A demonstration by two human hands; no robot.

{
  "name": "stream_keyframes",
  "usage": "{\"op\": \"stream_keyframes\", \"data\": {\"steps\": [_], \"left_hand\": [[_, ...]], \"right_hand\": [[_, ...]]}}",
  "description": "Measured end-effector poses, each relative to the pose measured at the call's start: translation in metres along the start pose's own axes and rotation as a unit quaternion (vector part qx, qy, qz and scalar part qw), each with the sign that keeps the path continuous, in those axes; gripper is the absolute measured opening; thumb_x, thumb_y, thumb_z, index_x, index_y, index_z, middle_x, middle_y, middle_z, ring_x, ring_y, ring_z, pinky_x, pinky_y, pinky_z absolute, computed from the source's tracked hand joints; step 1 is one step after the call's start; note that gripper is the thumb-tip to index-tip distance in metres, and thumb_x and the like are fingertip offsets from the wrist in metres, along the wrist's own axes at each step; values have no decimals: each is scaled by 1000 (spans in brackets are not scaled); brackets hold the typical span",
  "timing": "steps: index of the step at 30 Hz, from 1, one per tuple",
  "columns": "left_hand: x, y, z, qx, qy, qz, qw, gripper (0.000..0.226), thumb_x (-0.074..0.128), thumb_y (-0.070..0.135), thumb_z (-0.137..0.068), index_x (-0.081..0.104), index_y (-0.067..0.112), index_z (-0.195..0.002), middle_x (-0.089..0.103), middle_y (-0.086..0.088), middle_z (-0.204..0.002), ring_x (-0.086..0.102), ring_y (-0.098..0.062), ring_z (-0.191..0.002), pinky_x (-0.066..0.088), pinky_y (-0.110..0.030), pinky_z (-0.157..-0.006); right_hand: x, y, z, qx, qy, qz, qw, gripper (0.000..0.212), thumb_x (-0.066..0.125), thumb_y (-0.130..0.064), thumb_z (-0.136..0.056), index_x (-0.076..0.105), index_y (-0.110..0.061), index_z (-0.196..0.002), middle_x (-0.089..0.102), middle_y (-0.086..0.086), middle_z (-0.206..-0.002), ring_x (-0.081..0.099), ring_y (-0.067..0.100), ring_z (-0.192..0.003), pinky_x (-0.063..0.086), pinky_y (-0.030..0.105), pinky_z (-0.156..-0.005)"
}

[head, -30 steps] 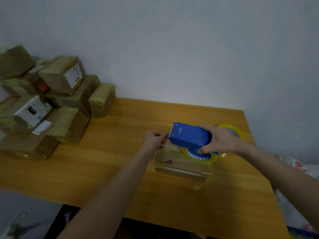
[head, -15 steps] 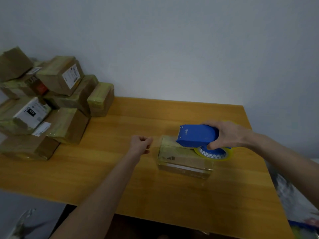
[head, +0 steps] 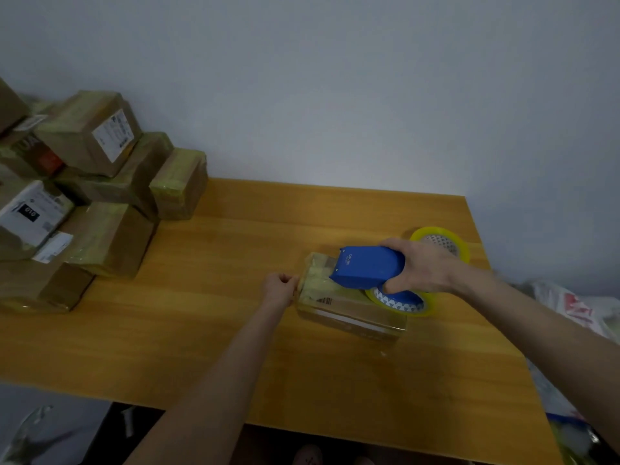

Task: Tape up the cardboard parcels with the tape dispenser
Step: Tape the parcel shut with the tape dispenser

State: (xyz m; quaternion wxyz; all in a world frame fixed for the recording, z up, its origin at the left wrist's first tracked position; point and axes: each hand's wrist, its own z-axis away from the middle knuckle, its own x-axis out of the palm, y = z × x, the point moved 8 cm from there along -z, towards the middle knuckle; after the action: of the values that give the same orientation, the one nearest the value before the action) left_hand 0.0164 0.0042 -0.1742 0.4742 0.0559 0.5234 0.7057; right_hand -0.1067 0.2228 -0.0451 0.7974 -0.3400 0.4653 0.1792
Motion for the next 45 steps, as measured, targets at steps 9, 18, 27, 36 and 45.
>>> {"op": "stream_keyframes", "data": {"steps": [9,18,27,36,45], "left_hand": [[-18,27,17,190,68,-252,947,50,51,31,-97,40,15,-143,42,-9,-139,51,-21,-112,42,-23,-80],[48,23,60,393,-100,-606,684,78,29,51,-99,-15,12,-150,-28,-4,-153,-31,-12,-134,-14,-32,-112],[14,10,56,335,-105,-640,683,74,26,51,-99,-16,17,-149,-32,2,-149,-22,-15,-143,-5,-39,-120],[18,11,60,339,-108,-647,674,75,31,50,-98,-16,20,-149,-33,3,-148,-29,-7,-132,-10,-39,-116],[24,11,63,333,-114,-660,664,74,34,44,-100,-15,19,-149,-29,7,-148,-27,-10,-138,-8,-42,-118]], "right_hand": [[-1,-5,-4,9,15,1,1000,71,73,-43,-71,45,-30,-135,58,-7,-103,59,18,-91,55,34,-80],[-5,-11,-6,14,-3,-21,1000,60,80,-49,-64,49,-27,-111,59,-6,-99,60,15,-87,56,37,-77],[-4,-44,-9,-47,-12,-18,999,60,76,-50,-67,54,-33,-121,62,-7,-102,59,17,-94,55,41,-81],[-4,-29,1,-50,-35,-50,997,53,76,-43,-68,54,-36,-116,63,-8,-96,61,14,-87,56,44,-80],[-8,-33,5,-44,-23,-78,996,49,77,-45,-68,59,-29,-110,65,-7,-95,63,13,-84,57,35,-76]]}}
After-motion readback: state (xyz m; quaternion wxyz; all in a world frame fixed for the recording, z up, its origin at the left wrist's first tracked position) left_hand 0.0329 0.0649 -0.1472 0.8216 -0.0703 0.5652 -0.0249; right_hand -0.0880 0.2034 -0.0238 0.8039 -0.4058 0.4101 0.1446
